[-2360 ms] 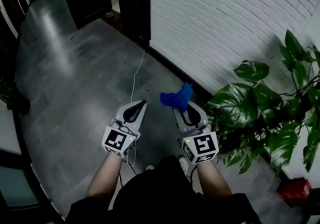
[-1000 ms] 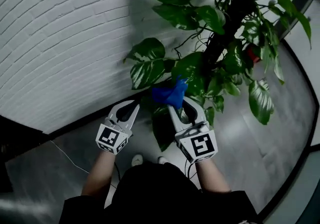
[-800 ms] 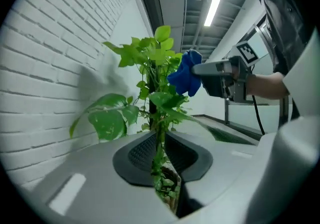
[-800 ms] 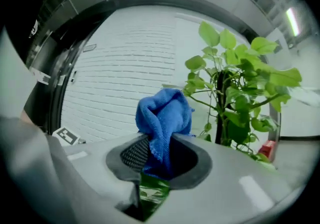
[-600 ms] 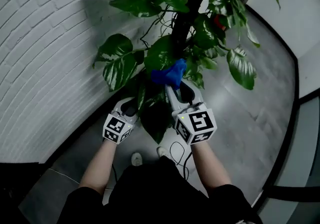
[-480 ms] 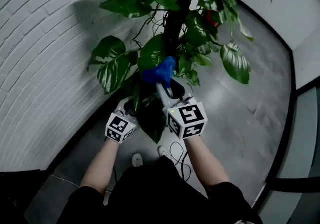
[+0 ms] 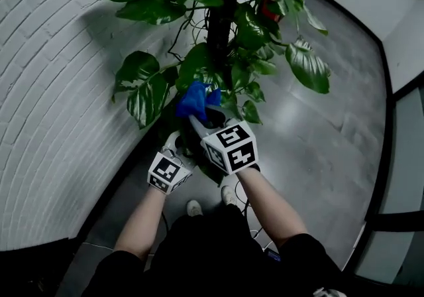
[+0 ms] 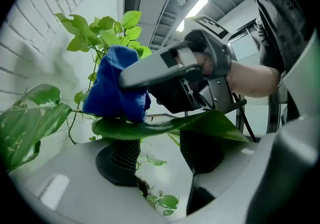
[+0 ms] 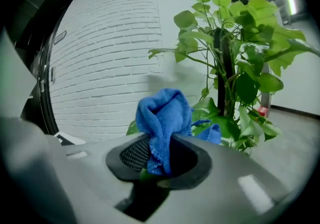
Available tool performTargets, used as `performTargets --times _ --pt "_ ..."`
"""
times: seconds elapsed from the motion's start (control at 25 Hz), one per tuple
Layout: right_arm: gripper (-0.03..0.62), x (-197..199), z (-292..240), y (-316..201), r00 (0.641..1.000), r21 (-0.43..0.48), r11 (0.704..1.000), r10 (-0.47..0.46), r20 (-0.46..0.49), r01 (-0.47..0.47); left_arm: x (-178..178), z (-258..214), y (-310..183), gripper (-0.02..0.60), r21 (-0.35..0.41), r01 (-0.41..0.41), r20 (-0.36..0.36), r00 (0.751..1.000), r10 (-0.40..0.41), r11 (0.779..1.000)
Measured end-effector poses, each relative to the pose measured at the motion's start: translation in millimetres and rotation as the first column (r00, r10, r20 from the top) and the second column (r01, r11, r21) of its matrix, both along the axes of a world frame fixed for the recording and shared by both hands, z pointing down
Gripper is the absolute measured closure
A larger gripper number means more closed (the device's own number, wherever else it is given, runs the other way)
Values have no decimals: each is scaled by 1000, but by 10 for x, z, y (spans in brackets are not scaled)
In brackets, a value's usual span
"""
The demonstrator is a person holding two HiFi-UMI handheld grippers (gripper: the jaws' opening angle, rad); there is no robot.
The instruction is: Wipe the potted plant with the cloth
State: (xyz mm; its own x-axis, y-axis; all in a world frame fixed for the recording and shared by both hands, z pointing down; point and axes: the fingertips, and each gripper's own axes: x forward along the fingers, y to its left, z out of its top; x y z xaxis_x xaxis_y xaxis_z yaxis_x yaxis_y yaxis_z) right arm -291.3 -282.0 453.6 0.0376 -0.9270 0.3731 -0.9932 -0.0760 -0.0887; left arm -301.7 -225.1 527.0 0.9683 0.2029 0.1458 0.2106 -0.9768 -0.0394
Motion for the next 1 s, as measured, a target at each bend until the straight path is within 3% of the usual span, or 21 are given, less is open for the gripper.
performTargets --times 0.32,0.52,0.76,1.0 --pt "491 -327 79 368 995 -25 995 -99 -27 98 -56 -19 131 314 16 13 4 1000 -13 1000" --pt "491 -275 -34 596 992 25 991 -129 2 129 -54 -94 107 314 -24 98 -13 995 -99 995" --pt "491 -226 -69 934 980 55 980 -194 29 193 -12 -108 152 314 -102 212 -20 976 -215 972" --pt "491 -191 -43 1176 975 64 974 -220 39 218 -8 -62 161 314 -112 270 -6 962 -273 956"
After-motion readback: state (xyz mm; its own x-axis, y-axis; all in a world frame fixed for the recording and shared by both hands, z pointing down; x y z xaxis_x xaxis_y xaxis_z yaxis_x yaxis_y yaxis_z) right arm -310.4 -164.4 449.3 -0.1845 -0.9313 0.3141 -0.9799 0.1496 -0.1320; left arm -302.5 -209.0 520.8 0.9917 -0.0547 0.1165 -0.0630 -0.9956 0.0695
